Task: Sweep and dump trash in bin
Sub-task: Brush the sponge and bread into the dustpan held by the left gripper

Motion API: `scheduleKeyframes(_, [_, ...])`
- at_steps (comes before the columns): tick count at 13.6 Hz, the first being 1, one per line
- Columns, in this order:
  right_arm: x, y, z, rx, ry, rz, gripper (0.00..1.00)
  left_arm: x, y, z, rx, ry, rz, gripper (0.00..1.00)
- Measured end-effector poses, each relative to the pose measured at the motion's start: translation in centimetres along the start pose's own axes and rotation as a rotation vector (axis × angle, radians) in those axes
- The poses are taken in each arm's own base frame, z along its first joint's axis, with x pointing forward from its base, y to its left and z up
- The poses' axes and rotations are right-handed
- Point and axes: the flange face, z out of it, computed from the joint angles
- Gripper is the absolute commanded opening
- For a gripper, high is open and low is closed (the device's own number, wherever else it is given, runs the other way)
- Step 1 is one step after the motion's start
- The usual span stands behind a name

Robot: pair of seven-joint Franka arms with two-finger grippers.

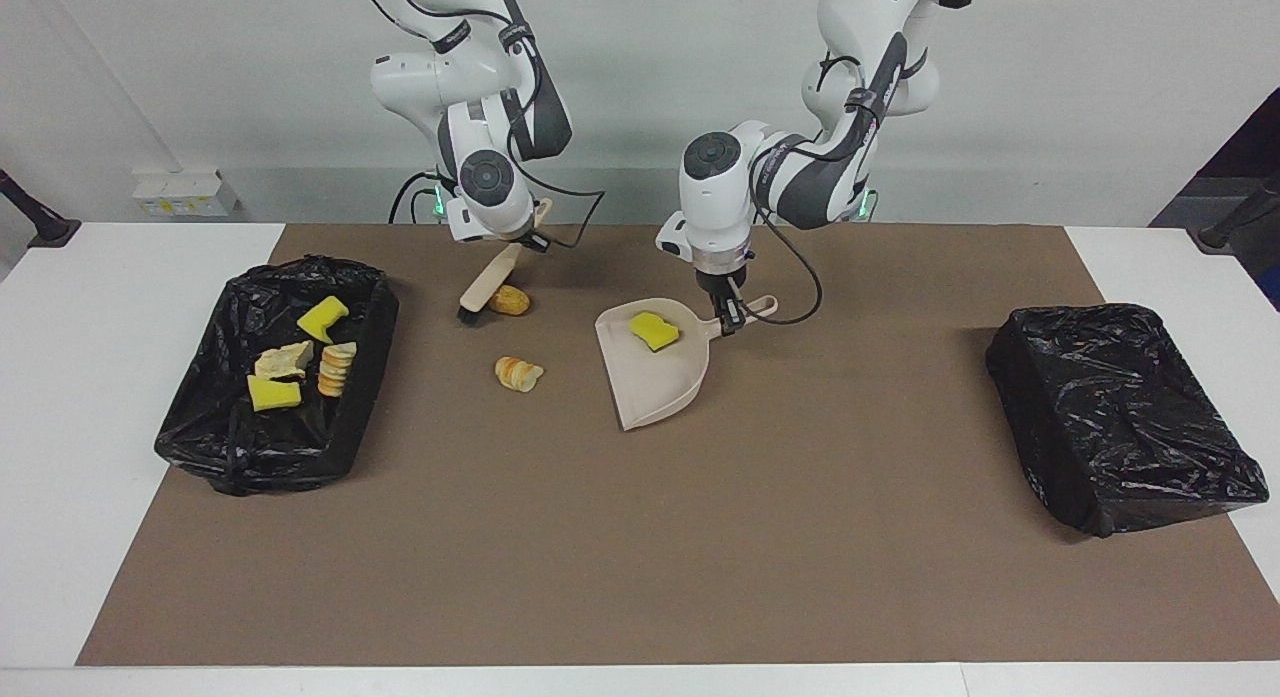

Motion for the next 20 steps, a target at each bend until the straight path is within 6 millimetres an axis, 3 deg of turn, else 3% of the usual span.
scheduleKeyframes(3, [1.9,-3.8,-2.2,0.034,-0.004,-0.019,0.0,0.0,-0.1,0.0,0.0,0.001,-0.002,0.0])
scheduleKeyframes(7, [3.0,-7.1,-5.5,0.108,-0.019,-0.111,0.0,-0.1,0.0,0.1,-0.001,0.0,-0.002,0.0])
scheduleKeyframes(12, [0.5,-10.5,-6.9,0.208,-0.06,-0.445,0.0,-0.1,0.0,0.2,-0.003,-0.001,-0.003,0.0])
scheduleKeyframes(16, [-0.8,-11.5,-8.9,0.269,-0.053,-0.644,0.0,-0.1,0.0,0.2,-0.003,-0.001,-0.003,0.0])
scheduleKeyframes(18, [-0.8,-10.5,-11.0,0.261,-0.075,-0.72,0.0,-0.1,0.0,0.2,-0.003,-0.001,-0.005,0.0])
scheduleKeyframes(20, [1.0,-8.3,-13.0,0.221,-0.056,-0.724,0.0,-0.1,-0.1,0.2,-0.004,-0.001,-0.006,0.0])
